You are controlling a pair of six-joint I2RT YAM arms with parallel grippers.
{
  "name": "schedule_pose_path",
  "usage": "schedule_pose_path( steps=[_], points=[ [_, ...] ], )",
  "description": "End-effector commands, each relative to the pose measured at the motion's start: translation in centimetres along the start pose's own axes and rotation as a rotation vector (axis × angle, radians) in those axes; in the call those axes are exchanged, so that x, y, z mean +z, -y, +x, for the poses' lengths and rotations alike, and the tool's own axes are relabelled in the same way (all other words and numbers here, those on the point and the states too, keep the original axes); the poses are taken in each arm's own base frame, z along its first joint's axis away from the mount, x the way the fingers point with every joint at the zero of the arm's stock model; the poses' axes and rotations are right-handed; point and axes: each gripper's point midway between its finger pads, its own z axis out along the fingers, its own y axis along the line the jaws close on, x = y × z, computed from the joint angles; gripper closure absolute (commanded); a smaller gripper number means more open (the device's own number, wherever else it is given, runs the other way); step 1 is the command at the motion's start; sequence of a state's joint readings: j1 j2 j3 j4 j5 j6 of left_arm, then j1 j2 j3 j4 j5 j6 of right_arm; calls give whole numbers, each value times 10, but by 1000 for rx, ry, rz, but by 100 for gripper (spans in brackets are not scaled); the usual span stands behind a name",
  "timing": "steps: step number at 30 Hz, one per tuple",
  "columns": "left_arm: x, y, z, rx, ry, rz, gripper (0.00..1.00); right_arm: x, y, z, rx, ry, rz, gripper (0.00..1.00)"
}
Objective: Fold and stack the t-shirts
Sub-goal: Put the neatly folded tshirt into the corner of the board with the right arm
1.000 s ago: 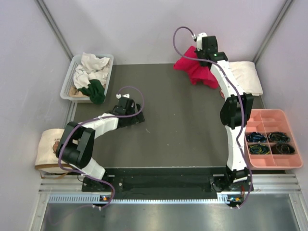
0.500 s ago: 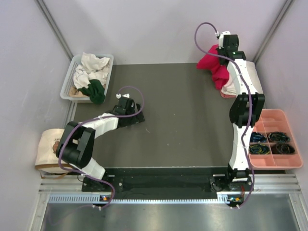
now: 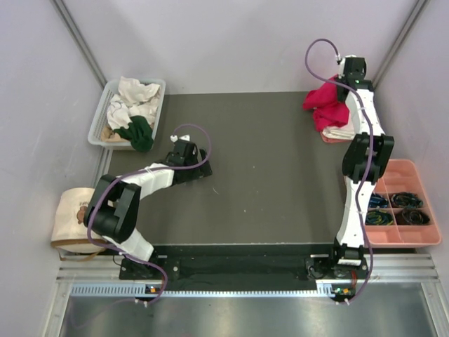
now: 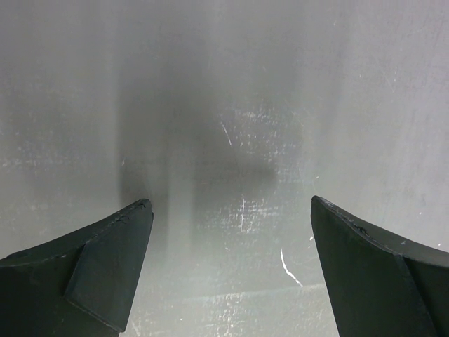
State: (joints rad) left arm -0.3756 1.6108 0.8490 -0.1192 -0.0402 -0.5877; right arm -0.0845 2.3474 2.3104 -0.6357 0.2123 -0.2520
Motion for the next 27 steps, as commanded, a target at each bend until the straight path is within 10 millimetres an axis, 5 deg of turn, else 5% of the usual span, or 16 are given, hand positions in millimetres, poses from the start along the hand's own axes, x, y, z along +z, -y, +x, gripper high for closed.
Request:
schedule_pose_path(
  steps=[1, 8, 13, 20, 26, 27],
  points=[
    [6, 1, 9, -17, -45, 10, 1, 6, 29, 4, 58, 6, 52, 100],
    [7, 2, 10, -17, -53, 7, 1, 14, 47, 17, 116, -16, 80, 100],
    [9, 1, 11, -23, -55, 6, 1, 0, 40, -2, 161, 34, 9, 100],
    [8, 6, 16, -38, -65, 38, 1, -61, 1, -58, 124, 171, -152, 100],
    [0, 2, 18, -38, -52, 36, 1, -129, -51, -98, 47, 275, -301, 100],
    [-3, 2, 18, -38, -45, 36, 1, -141, -72, -101, 21, 281, -342, 100]
  ],
)
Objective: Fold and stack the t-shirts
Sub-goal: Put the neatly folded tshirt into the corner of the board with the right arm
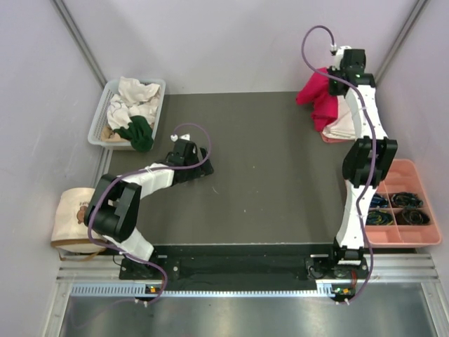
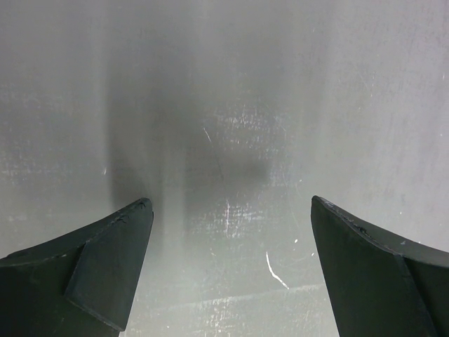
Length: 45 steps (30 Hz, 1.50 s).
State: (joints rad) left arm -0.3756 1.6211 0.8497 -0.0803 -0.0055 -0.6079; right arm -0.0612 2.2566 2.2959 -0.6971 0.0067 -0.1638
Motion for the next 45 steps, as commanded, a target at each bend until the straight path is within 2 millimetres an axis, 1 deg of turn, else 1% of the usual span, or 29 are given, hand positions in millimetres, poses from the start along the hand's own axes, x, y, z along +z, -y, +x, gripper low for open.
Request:
schedule_pose_path(
  steps=[1, 3, 4, 7, 8, 10, 11, 13, 14, 16, 17, 18, 19, 20, 21, 22, 24, 25, 29, 31, 34, 40, 45],
  points=[
    [-7, -9, 20, -18, -49, -7, 1, -96, -65, -82, -83, 224, -151, 100],
    [-10, -10, 22, -18, -46, -7, 1, -107, -80, -84, -105, 230, -175, 100],
    [-11, -10, 22, -18, -42, -6, 1, -119, -92, -89, -120, 249, -195, 100],
    [-14, -12, 23, -18, -39, -6, 1, -131, -111, -88, -137, 249, -241, 100],
    [-15, -12, 24, -18, -40, -6, 1, -135, -113, -86, -131, 246, -253, 100],
    [-16, -13, 25, -16, -39, -8, 1, -135, -118, -83, -122, 245, -275, 100],
    [-15, -14, 25, -16, -39, -8, 1, -129, -118, -74, -117, 228, -273, 100],
    [-14, -15, 28, -16, -48, -12, 1, -114, -113, -65, -109, 210, -253, 100],
    [-12, -15, 29, -16, -51, -14, 1, -95, -113, -51, -94, 165, -266, 100],
    [-10, -16, 29, -16, -55, -15, 1, -69, -111, -33, -58, 105, -287, 100],
    [-7, -15, 30, -18, -60, -15, 1, -39, -104, -13, -23, 43, -285, 100],
    [-6, -15, 30, -18, -63, -17, 1, -26, -101, -3, -10, 11, -283, 100],
    [-6, -14, 29, -18, -63, -15, 1, -17, -96, -1, 0, 2, -275, 100],
    [-4, -14, 30, -18, -68, -15, 1, -4, -89, 11, 19, -32, -267, 100],
    [-3, -15, 30, -17, -68, -17, 1, 15, -90, 27, 30, -73, -269, 100],
    [-2, -14, 29, -15, -68, -17, 1, 22, -85, 27, 38, -73, -262, 100],
    [0, -15, 31, -12, -78, -22, 1, 32, -84, 36, 54, -94, -258, 100],
    [1, -15, 30, -11, -77, -21, 1, 34, -70, 38, 75, -96, -240, 100],
    [5, -16, 33, -11, -89, -25, 1, 33, -48, 32, 99, -71, -186, 100],
    [6, -16, 33, -14, -87, -25, 1, 28, -35, 25, 109, -55, -158, 100],
    [9, -15, 34, -17, -93, -19, 1, 21, -24, 16, 112, -34, -132, 100],
    [10, -12, 34, -21, -98, -10, 1, -5, -12, -13, 93, 41, -99, 100],
    [9, -13, 34, -18, -98, -12, 1, -22, 3, -29, 94, 79, -51, 100]
  ],
)
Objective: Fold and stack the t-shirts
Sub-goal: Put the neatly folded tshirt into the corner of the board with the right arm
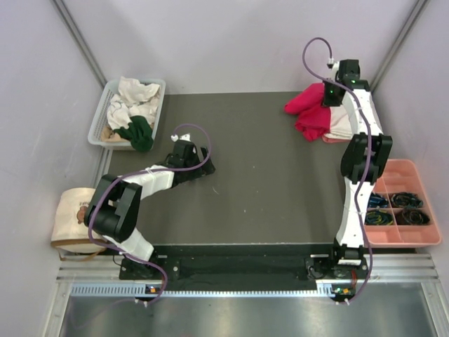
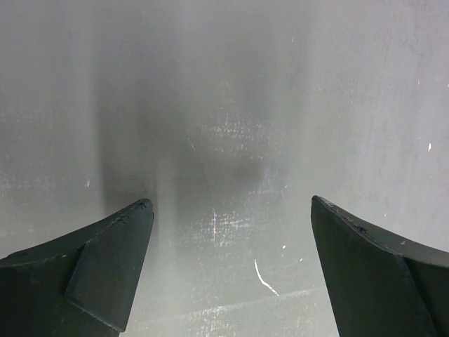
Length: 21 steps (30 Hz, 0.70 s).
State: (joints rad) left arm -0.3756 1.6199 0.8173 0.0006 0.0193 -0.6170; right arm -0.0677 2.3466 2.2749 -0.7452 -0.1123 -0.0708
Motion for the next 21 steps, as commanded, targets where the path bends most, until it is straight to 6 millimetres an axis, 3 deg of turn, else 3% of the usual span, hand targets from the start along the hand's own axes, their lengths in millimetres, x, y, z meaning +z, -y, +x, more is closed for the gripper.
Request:
schedule_pose_path(
  steps=[1, 9, 21],
  points=[
    [4, -20, 36, -10, -125, -62, 1, -74, 18, -78, -18, 229, 74, 100],
    [5, -21, 39, -10, -135, -59, 1, -90, 53, -82, 29, 260, 131, 100],
    [9, -22, 38, -9, -136, -68, 1, -79, 92, -71, 98, 250, 158, 100]
  ],
)
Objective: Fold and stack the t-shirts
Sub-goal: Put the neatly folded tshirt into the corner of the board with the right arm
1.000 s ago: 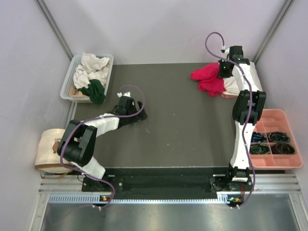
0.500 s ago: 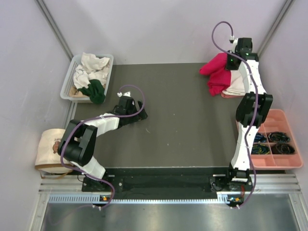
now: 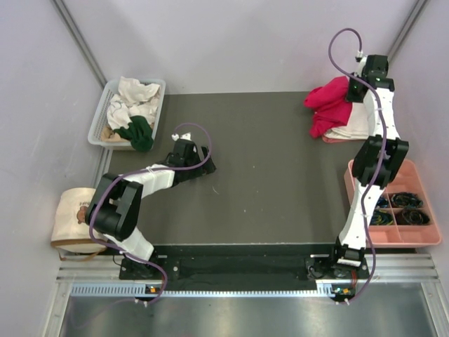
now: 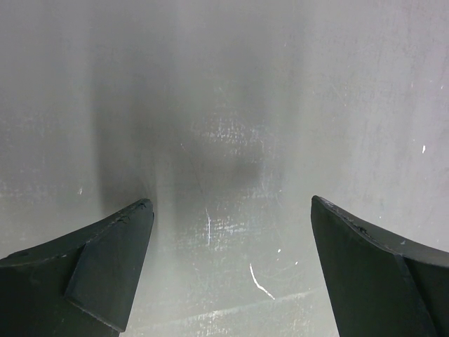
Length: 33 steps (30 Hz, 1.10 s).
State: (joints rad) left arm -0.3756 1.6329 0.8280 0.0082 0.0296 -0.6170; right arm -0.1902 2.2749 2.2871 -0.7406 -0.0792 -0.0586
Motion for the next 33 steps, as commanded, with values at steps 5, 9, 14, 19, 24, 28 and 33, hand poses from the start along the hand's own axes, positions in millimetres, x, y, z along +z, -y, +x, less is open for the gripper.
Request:
schedule_pose_path(
  steps=[5, 9, 14, 19, 24, 28, 33],
  points=[
    [7, -26, 41, -10, -142, -83, 1, -22, 33, -48, 39, 159, 52, 100],
    [8, -26, 42, -13, -145, -81, 1, -16, 43, -43, 62, 156, 66, 100],
    [9, -26, 42, -13, -145, -83, 1, -18, 39, -44, 74, 158, 20, 100],
    [8, -25, 43, -21, -145, -78, 1, -28, 43, -54, 77, 191, 41, 100],
    [8, -25, 43, -18, -147, -78, 1, -28, 50, -53, 77, 190, 78, 100],
    [8, -25, 42, -15, -146, -79, 1, -22, 61, -47, 83, 172, 130, 100],
    [9, -25, 42, -17, -149, -77, 1, -18, 78, -41, 106, 164, 186, 100]
  ],
)
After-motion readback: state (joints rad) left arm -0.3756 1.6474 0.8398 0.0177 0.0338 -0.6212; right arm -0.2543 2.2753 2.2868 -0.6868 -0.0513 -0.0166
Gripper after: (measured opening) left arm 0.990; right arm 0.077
